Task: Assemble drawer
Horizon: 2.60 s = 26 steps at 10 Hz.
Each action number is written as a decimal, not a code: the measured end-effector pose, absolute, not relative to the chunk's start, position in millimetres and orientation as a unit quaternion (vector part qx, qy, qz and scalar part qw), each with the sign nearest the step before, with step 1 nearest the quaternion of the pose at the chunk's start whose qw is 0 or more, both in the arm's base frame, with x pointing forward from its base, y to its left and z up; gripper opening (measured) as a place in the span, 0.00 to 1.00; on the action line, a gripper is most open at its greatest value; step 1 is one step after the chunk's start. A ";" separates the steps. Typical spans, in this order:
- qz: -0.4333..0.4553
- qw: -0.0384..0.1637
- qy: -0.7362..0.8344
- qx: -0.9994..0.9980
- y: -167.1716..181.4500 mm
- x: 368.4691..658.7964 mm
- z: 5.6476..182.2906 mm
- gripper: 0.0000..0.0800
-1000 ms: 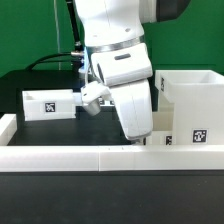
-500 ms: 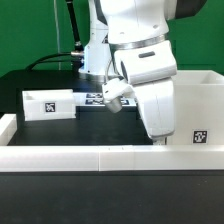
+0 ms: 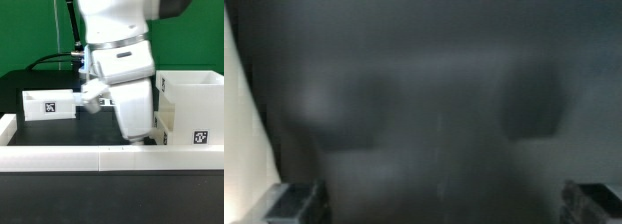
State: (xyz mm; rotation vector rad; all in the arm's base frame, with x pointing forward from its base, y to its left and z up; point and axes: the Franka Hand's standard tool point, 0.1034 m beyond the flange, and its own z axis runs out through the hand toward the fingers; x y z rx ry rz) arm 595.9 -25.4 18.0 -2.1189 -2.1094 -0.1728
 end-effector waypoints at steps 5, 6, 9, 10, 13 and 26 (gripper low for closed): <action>-0.075 0.005 -0.650 -0.756 -59.0 555.8 54.7 0.81; -0.074 0.001 -0.639 -0.766 -60.4 544.1 58.3 0.81; -0.070 0.005 -0.634 -0.770 -62.4 539.7 56.8 0.81; -0.070 0.006 -0.627 -0.776 -62.3 539.6 56.7 0.81; -0.081 0.006 -0.524 -0.848 -67.1 526.2 52.1 0.81; -0.040 0.029 -0.156 -0.986 -101.0 440.3 51.3 0.81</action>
Offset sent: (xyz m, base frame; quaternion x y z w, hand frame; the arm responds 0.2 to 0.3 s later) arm -0.0501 -0.0202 0.0386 -0.0916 -0.0117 0.0940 0.9913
